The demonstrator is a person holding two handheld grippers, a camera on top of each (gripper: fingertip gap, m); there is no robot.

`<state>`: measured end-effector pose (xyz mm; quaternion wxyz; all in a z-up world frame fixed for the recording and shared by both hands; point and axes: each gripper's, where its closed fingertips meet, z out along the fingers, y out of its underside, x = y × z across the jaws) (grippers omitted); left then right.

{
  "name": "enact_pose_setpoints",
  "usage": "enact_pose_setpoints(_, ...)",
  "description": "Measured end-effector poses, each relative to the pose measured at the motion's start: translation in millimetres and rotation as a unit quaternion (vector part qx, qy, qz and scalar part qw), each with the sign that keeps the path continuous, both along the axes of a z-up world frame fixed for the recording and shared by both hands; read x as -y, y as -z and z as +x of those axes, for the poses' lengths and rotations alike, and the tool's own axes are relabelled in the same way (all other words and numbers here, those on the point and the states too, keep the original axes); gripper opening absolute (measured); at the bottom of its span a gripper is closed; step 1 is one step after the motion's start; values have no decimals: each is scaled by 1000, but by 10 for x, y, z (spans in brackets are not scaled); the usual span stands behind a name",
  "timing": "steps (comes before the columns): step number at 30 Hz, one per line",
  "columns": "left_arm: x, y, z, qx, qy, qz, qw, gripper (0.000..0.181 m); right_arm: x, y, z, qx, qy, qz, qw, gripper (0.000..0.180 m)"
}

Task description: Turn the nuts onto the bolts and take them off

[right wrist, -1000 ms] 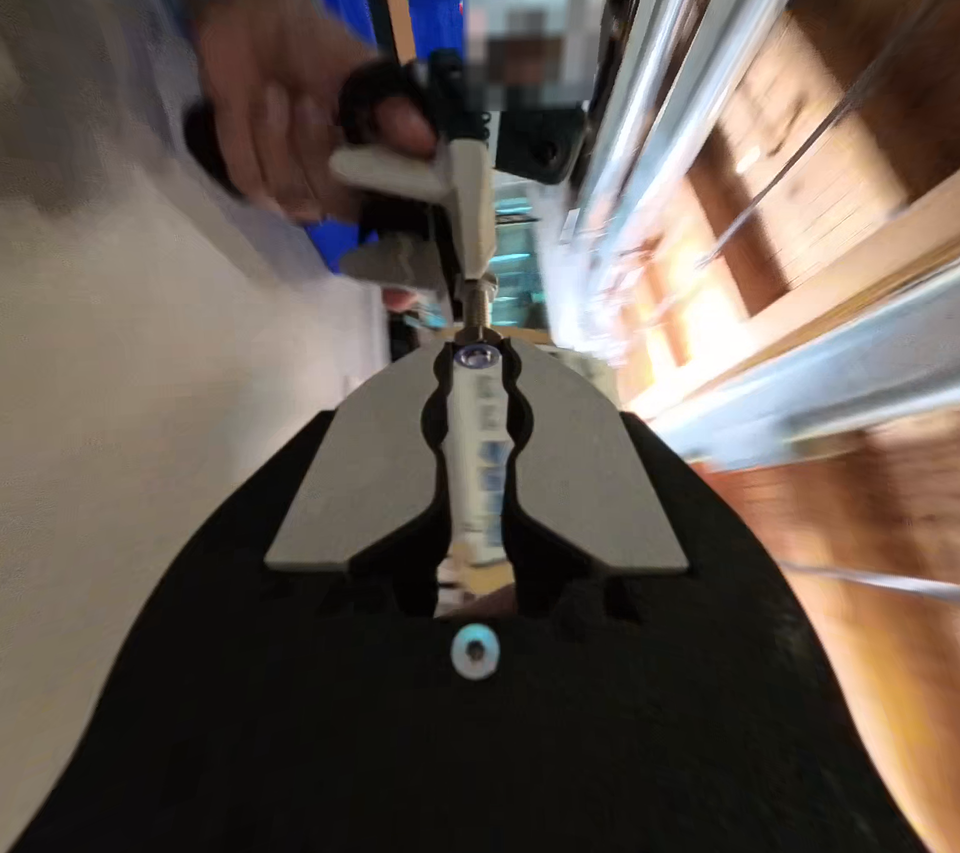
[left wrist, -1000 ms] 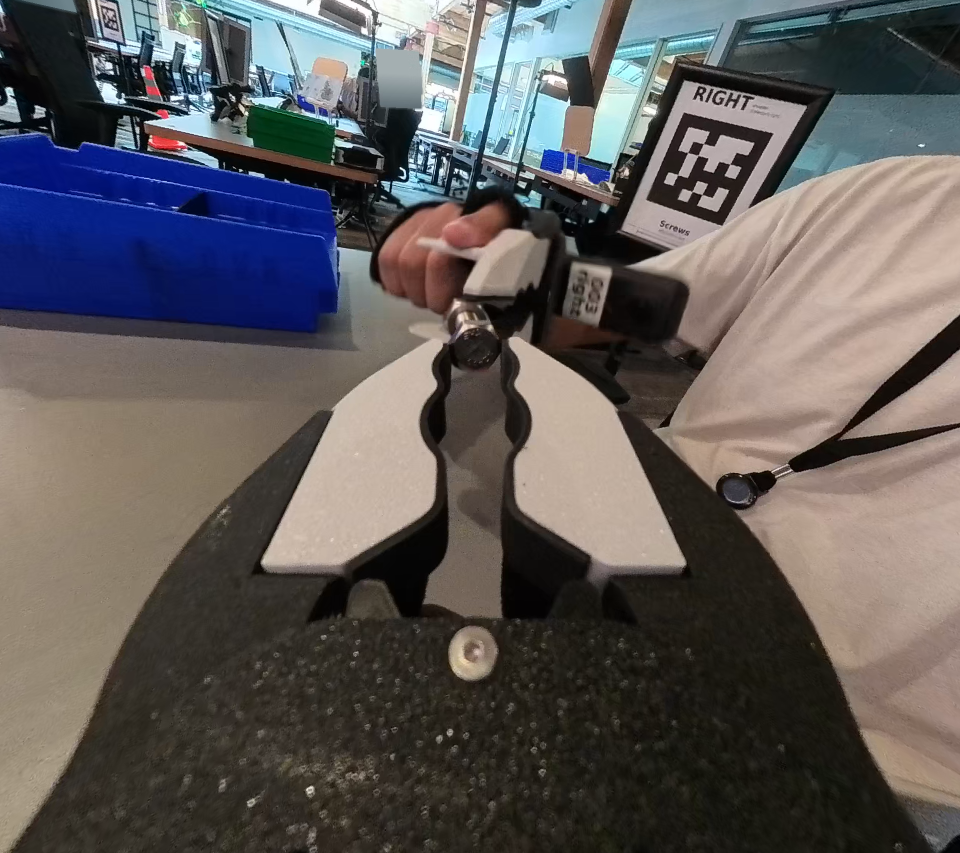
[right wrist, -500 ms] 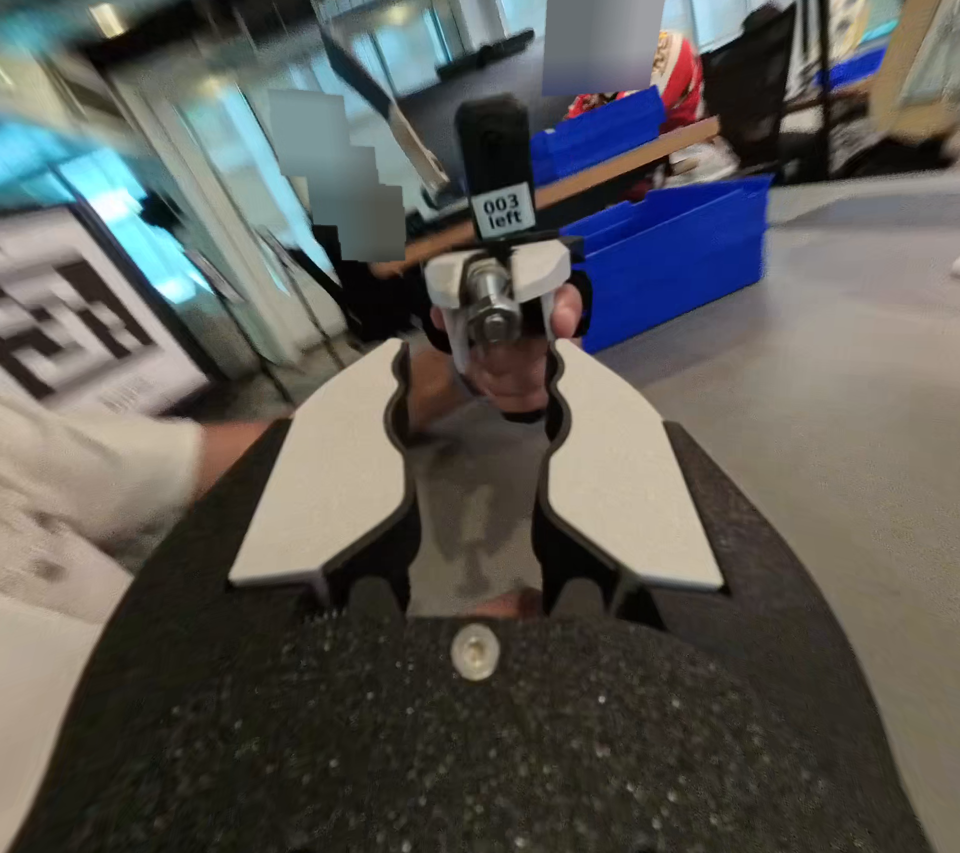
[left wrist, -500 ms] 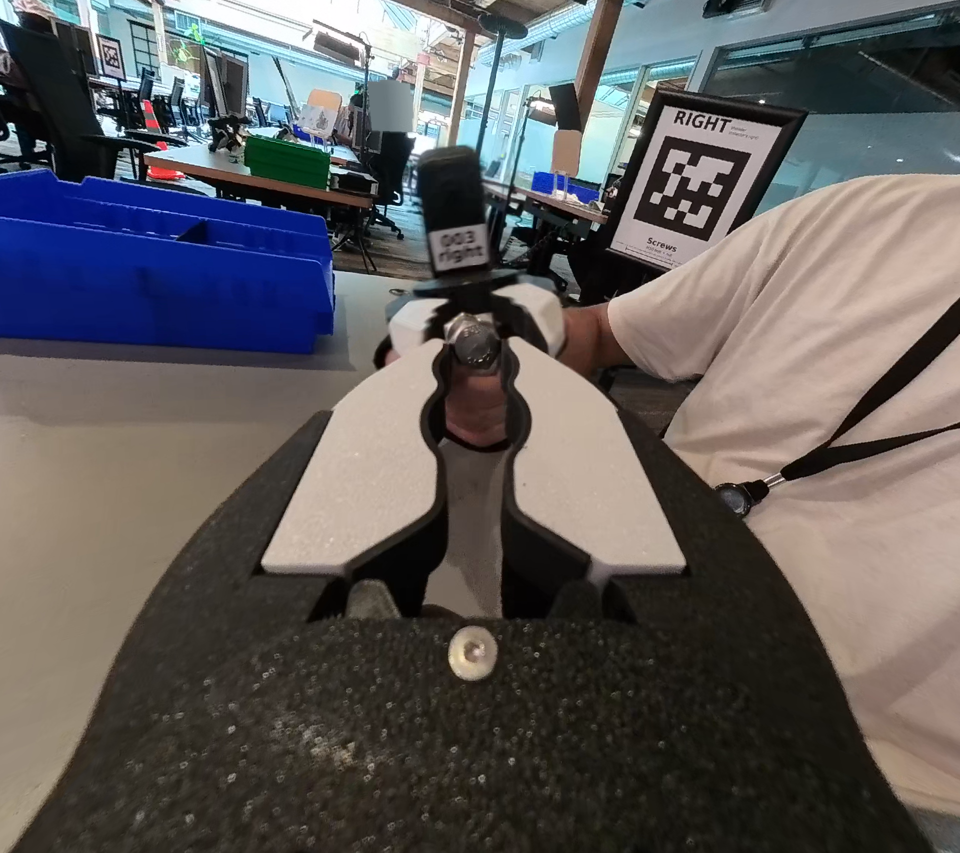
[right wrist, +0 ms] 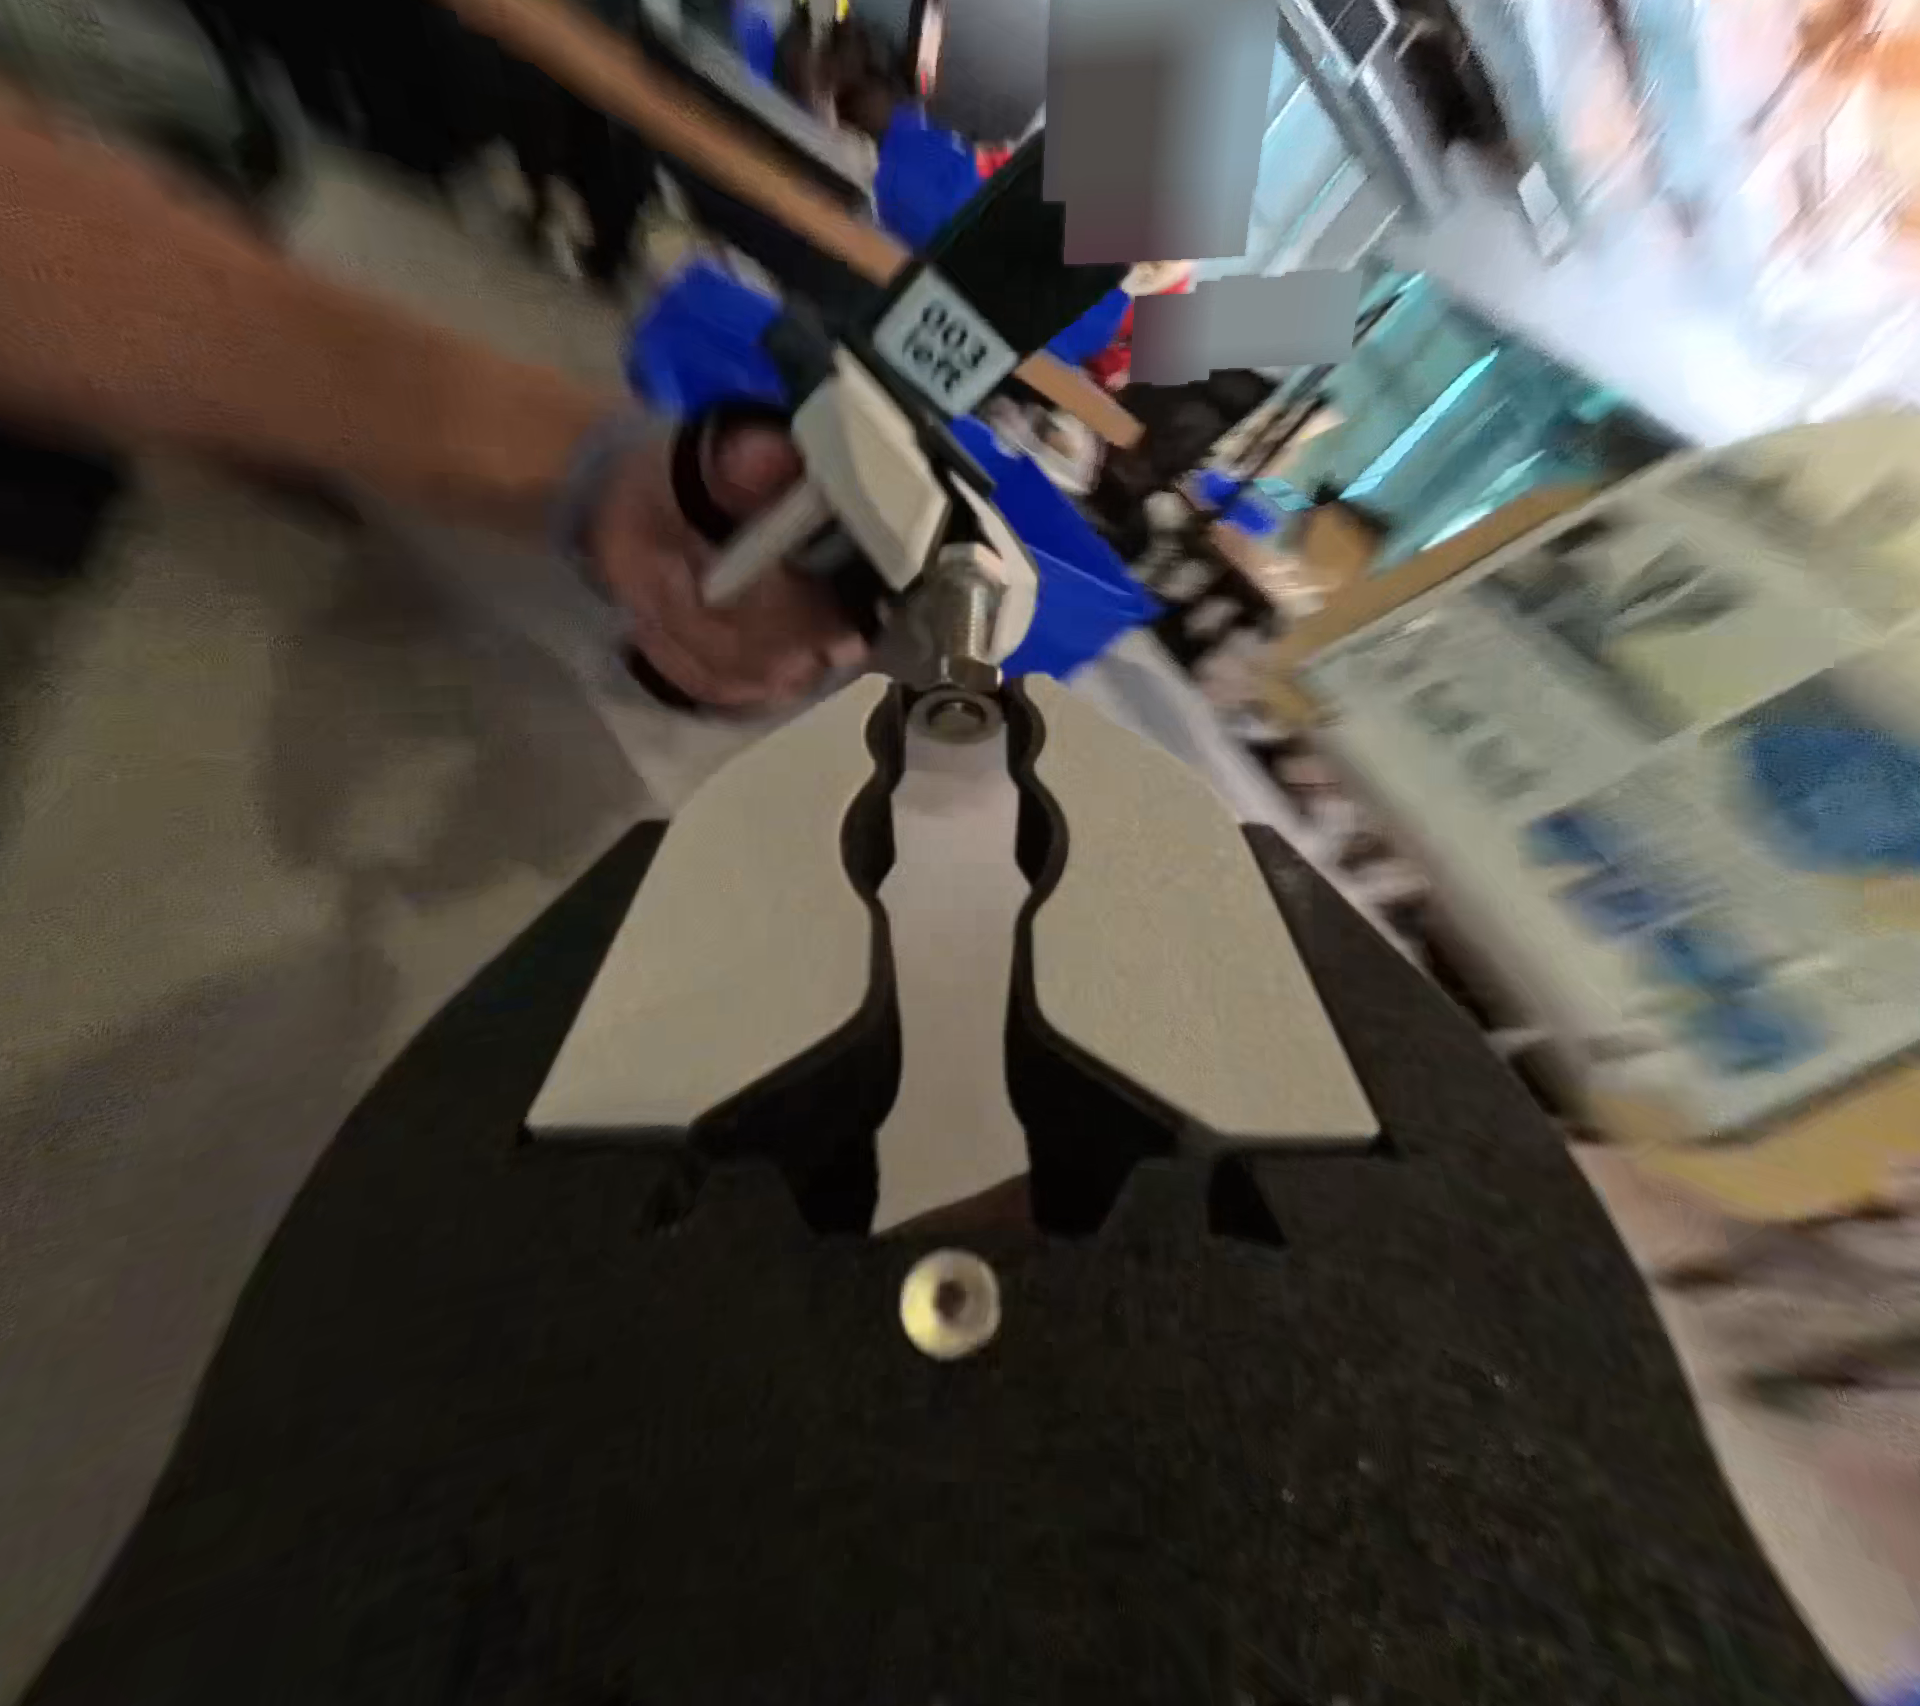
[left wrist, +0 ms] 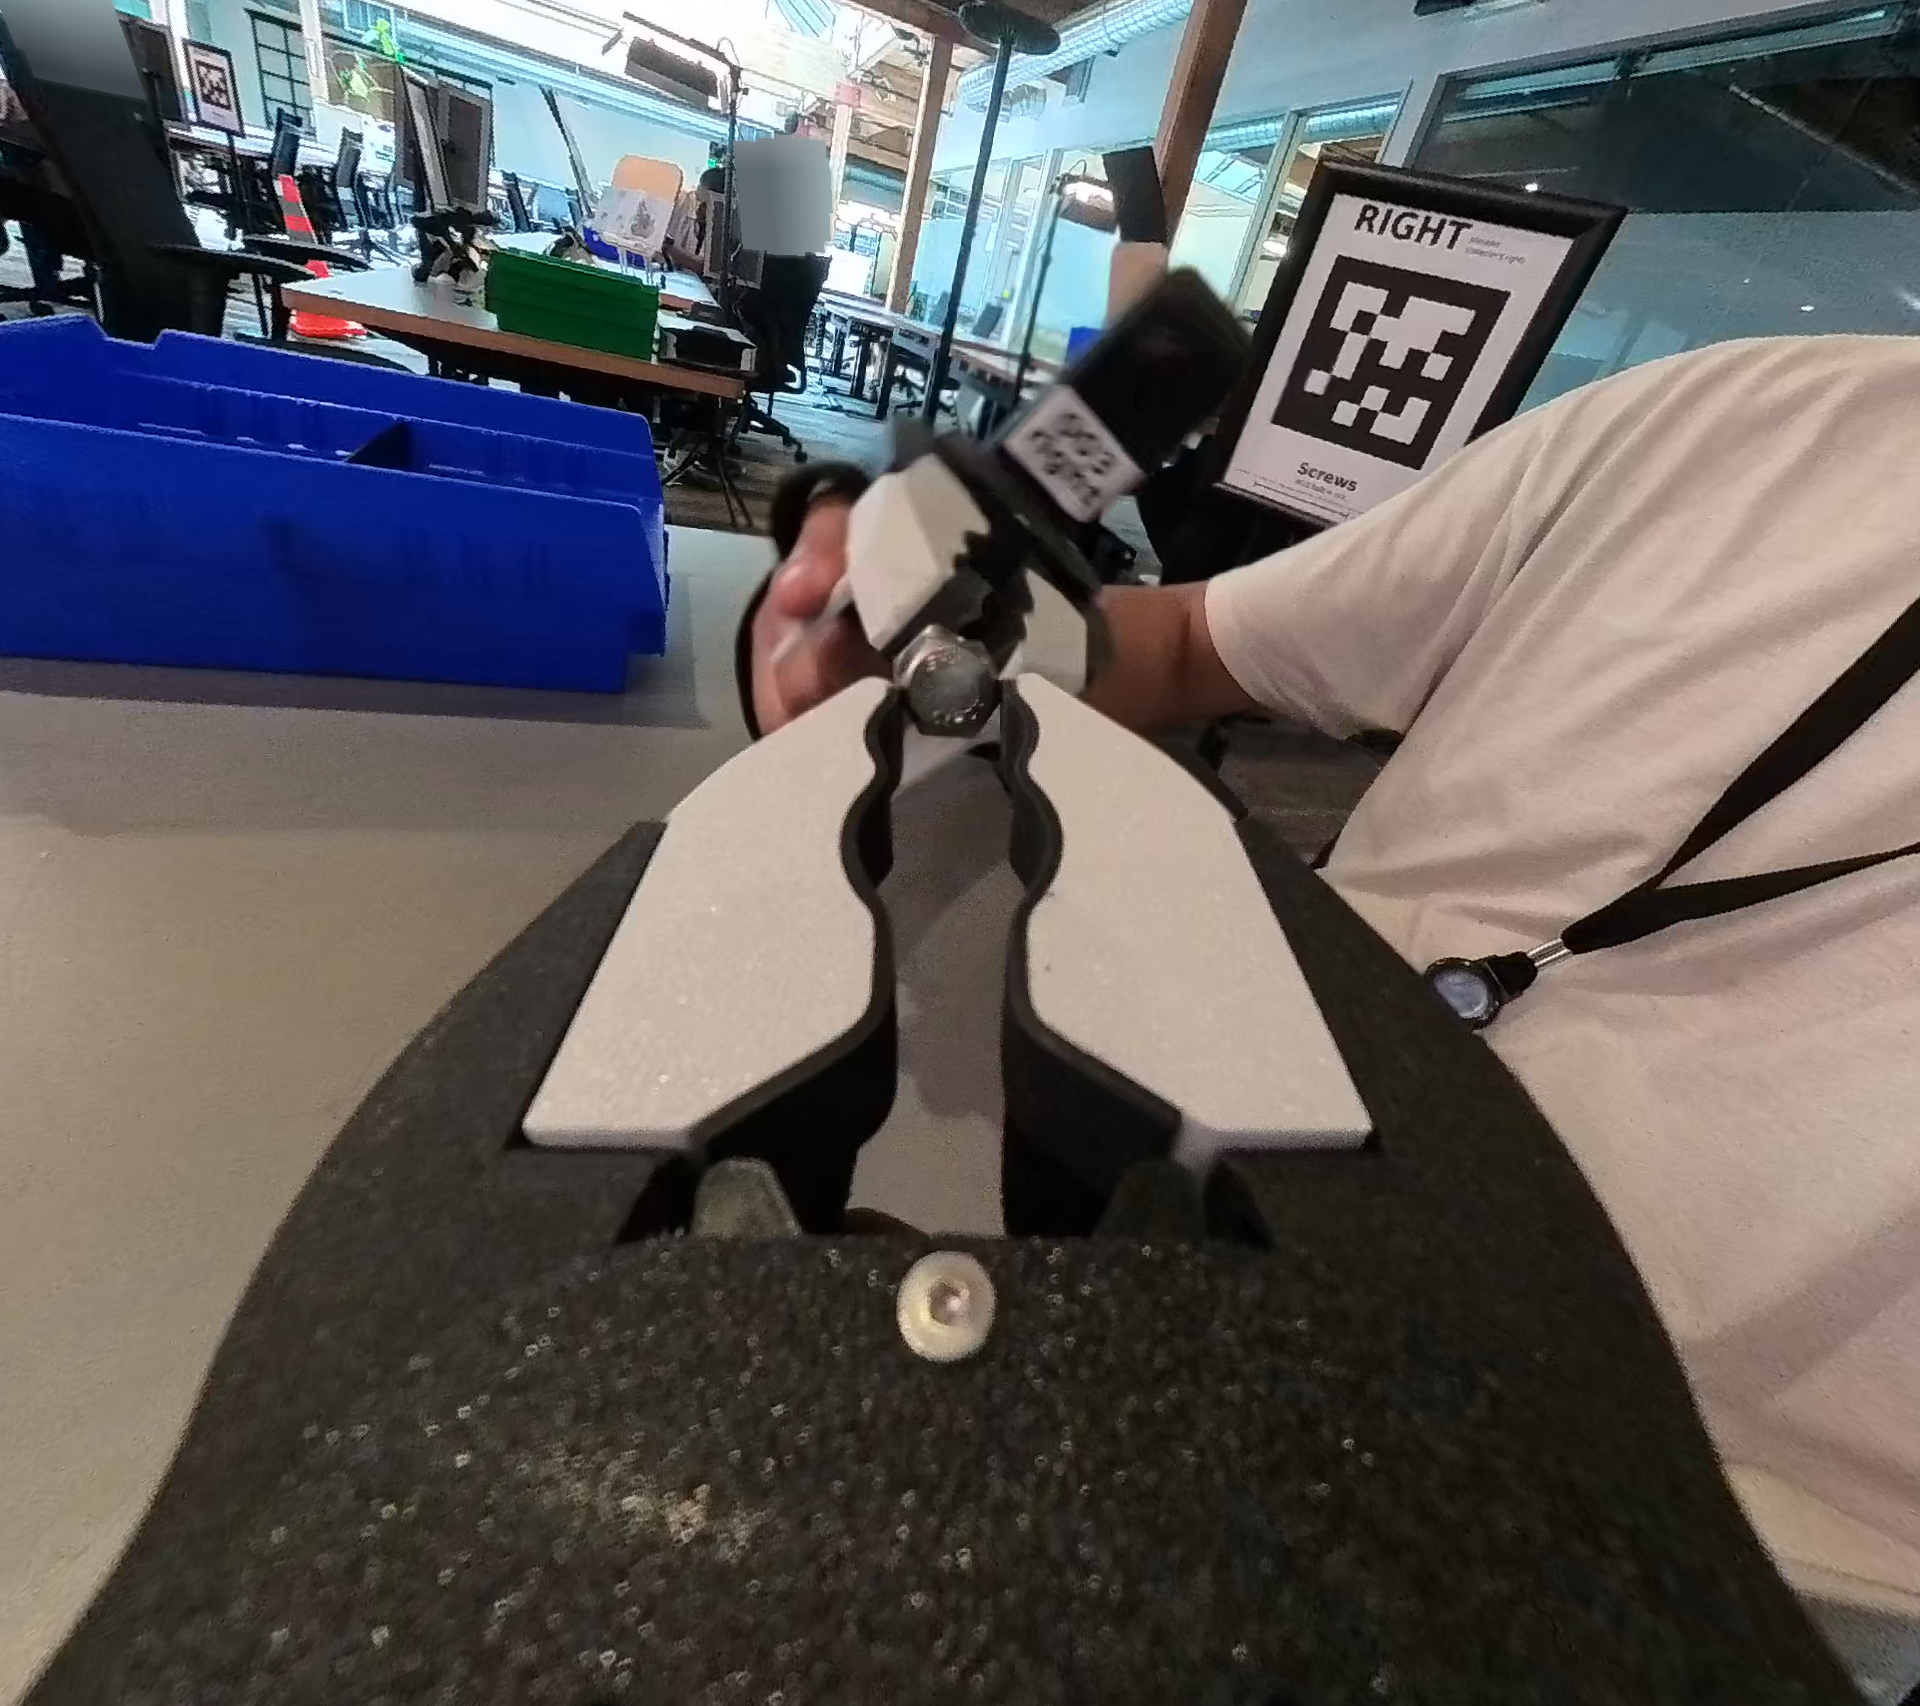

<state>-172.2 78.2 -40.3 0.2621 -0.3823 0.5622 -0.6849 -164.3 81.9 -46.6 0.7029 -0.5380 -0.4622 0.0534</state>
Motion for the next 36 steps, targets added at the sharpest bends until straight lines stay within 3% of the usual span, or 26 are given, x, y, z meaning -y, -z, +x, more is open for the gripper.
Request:
enact_pose_setpoints(2, -18, 37, 15, -9, -7, 6, 1000, 17, -38, 20, 39, 177, 65, 151, 970, 18)
enact_pose_setpoints(5, -59, 81, 47, -20, -16, 4, 1000, 17, -92, -19, 102, 389, 130, 347, 843, 17)
enact_pose_setpoints(7, -60, 55, 41, -12, -13, -3, 1000, 17, -86, -78, 96, 437, 151, 424, 779, 19)
enact_pose_setpoints(8, -44, 27, 28, -6, -9, -4, 1000, 17, -58, -87, 76, 425, 152, 435, 779, 18)
enact_pose_setpoints(9, -34, 11, 20, -1, -9, -2, 1000, 17, -24, -58, 54, 398, 141, 418, 805, 21)
enact_pose_setpoints(10, -30, -2, 13, 3, -10, 0, 1000, 17, 8, -15, 33, 358, 127, 378, 844, 35)
enact_pose_setpoints(13, -39, -48, -17, 13, -9, -4, 1000, 16, 35, 90, 8, 177, 92, 180, 963, 51)
enact_pose_setpoints(15, -47, -72, -30, 19, -8, -9, 1000, 17, 87, 142, -62, 14, 26, 5, 1000, 57)
enact_pose_setpoints(17, -44, -80, -36, 21, -8, -7, 1000, 17, 130, 110, -123, -163, -54, -169, 971, 63)
enact_pose_setpoints(20, -25, -85, -40, 23, -5, -3, 1000, 17, 101, 7, -98, -372, -161, -347, 846, 61)
enact_pose_setpoints(21, -23, -82, -40, 23, -5, -3, 1000, 17, 82, -46, -56, -425, -189, -373, 803, 56)
enact_pose_setpoints(23, -24, -79, -38, 23, -6, -2, 1000, 16, 53, -79, -24, -475, -221, -404, 750, 48)
enact_pose_setpoints(25, -28, -68, -29, 21, -7, -2, 1000, 16, 48, -64, -54, -479, -232, -415, 738, 26)
enact_pose_setpoints(27, -33, -65, -24, 21, -9, -3, 1000, 16, 34, -58, -72, -475, -228, -408, 746, 19)
enact_pose_setpoints(29, -37, -64, -28, 19, -9, -1, 1000, 16, 30, -59, -76, -447, -218, -387, 776, 18)
enact_pose_setpoints(31, -42, -51, -21, 16, -13, 2, 1000, 16, 15, -77, -46, -394, -180, -322, 842, 18)
enact_pose_setpoints(34, -32, -49, -22, 14, -8, -1, 1000, 16, -5, -35, -35, -187, -69, -135, 971, 18)
enact_pose_setpoints(36, -33, -32, -17, 9, -8, 0, 1000, 17, -29, -27, -3, -22, 11, 16, 1000, 18)
